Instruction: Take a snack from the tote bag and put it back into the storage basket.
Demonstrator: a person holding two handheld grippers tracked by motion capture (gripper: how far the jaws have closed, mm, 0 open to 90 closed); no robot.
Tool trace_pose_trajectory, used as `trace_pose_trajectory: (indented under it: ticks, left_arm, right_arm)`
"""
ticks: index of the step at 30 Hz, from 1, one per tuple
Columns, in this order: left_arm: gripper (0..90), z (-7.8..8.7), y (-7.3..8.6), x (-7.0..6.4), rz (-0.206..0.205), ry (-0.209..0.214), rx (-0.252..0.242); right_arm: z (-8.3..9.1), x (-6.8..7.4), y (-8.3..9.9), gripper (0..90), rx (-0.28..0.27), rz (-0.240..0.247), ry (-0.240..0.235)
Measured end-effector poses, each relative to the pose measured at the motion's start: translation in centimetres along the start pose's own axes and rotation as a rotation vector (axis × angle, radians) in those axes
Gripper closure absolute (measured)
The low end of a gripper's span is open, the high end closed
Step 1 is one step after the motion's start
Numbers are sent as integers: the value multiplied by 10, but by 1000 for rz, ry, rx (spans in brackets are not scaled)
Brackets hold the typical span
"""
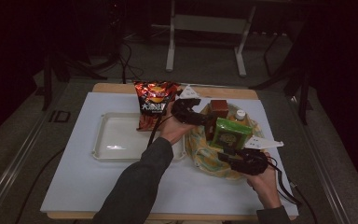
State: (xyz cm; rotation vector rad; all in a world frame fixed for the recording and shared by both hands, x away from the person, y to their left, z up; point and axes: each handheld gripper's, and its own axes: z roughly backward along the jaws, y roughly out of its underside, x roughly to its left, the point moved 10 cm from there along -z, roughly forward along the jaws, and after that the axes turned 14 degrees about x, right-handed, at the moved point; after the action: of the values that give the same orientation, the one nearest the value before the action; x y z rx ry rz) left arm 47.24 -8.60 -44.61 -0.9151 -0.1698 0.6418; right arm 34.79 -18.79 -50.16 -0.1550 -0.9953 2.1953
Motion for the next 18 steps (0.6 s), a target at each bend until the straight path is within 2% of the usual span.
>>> trace_pose_trajectory:
  ticks: [4,6,11,15,18]
  left_arm:
    - [154,-12,-7,-1,-9,12,14]
    - [164,-17,-10,-3,-4,37,14]
    - [164,-32,-18,-5,8,50,15]
    - [168,-40,-20,-7,-10,40,29]
    - [212,-45,-17,-11,-25,58,50]
  right_arm:
    - [4,-1,-1,594,-11,-5,-7]
    - [6,-1,-2,593,-18,-9,-11]
    - [8,-2,-2,593,-23,-13,-15]
    - [11,-3,-2,592,-27,-19,-18]
    - [13,-5,-2,592,-28,-23,-19]
